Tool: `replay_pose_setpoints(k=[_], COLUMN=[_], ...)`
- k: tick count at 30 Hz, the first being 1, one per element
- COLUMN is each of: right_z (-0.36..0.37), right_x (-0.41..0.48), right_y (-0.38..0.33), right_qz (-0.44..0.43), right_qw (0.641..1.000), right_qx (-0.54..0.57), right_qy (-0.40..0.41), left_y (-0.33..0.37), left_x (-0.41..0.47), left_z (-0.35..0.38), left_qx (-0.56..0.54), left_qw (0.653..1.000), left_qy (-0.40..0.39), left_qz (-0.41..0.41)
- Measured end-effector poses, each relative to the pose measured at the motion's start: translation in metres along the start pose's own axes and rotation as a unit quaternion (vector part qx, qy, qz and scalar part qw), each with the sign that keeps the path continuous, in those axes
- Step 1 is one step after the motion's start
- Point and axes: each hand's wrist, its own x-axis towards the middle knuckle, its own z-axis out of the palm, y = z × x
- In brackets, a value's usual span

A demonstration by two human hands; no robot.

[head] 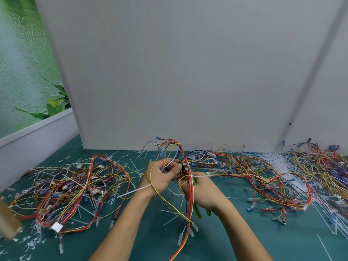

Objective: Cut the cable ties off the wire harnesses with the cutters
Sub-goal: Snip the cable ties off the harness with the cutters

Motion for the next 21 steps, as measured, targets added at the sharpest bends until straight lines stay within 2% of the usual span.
replay_pose_setpoints(k=[12,21], right_z=[0.0017,0.0031], right_x=[-0.0032,-0.0016], right_y=[-0.0082,-0.0073], right_qz=[-0.021,-0.023], right_qw=[1.000,0.999], right_qx=[-0.017,-0.025], right_qy=[0.009,0.005], left_y=[0.0023,0.0032], left_x=[-0.0024,-0.0030], left_z=[-0.0002,-0.0005], left_qx=[-0.140,-0.143], left_qw=[0.985,0.984], left_qy=[-0.021,-0.027], left_qz=[-0.095,-0.106])
